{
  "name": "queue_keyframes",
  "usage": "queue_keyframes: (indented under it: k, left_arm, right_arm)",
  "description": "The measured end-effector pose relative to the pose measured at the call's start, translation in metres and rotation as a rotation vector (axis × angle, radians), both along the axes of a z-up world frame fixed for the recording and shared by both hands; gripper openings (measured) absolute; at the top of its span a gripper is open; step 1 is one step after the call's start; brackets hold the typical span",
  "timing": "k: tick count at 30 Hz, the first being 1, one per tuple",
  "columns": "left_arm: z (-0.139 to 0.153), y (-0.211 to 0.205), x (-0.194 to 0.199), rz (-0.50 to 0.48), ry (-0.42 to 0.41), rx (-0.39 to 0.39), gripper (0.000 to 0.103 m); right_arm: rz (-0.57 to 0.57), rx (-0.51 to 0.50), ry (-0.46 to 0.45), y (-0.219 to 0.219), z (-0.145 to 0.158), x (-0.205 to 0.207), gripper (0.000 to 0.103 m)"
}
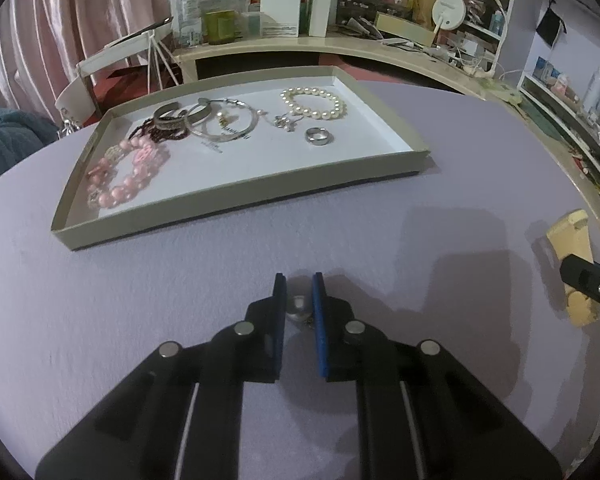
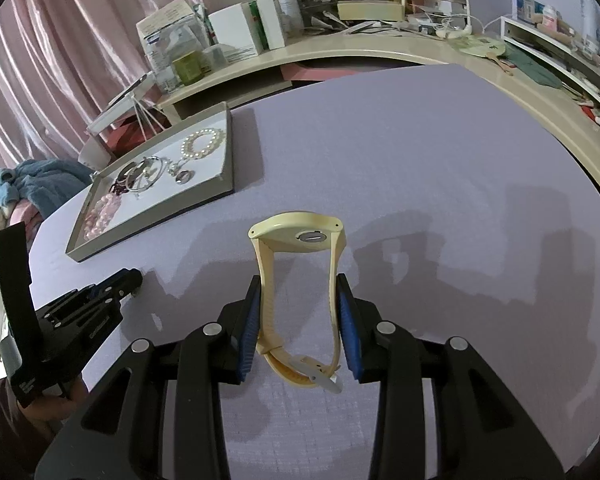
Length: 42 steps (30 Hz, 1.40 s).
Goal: Organize jewelry
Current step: 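Grasp the second pearl earring with the left tool while the right tool lifts the watch, then carry the yellow watch and pearl earring over the white tray with both tools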
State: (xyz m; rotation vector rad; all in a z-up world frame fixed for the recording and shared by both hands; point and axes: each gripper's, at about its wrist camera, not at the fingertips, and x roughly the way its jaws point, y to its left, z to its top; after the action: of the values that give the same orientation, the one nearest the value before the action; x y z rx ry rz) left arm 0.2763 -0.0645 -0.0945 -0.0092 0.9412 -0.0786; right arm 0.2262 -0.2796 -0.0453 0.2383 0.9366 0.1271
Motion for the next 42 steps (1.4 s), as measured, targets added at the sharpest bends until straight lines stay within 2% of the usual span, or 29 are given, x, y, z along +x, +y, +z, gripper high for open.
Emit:
queue_keyframes:
  k: [8, 17, 22, 28, 42]
  left_arm:
    - [0.023, 0.046, -0.015, 0.074, -0.033, 0.002, 0.013]
    - [0.059, 0.095, -0.033, 0.177, -0.095, 0.030, 0.013]
    - [0.067, 0.113, -0.041, 0.212, -0.101, 0.031, 0.013]
    - [0.069, 0.122, -0.045, 0.230, -0.099, 0.031, 0.013]
    - [0.064, 0.123, -0.038, 0.226, -0.081, 0.021, 0.013]
  right_arm:
    - [0.076, 0.028, -0.021, 0.030, 0.007, 0.009, 0.037]
    - [0.223, 0.058, -0.054, 0.087, 0.017, 0.020, 0.037]
    - [0.295, 0.063, -0.060, 0.113, 0.020, 0.023, 0.037]
    - [0.321, 0.064, -0.062, 0.127, 0.022, 0.025, 0.037]
    - [0.303, 0.060, -0.053, 0.124, 0.020, 0.027, 0.037]
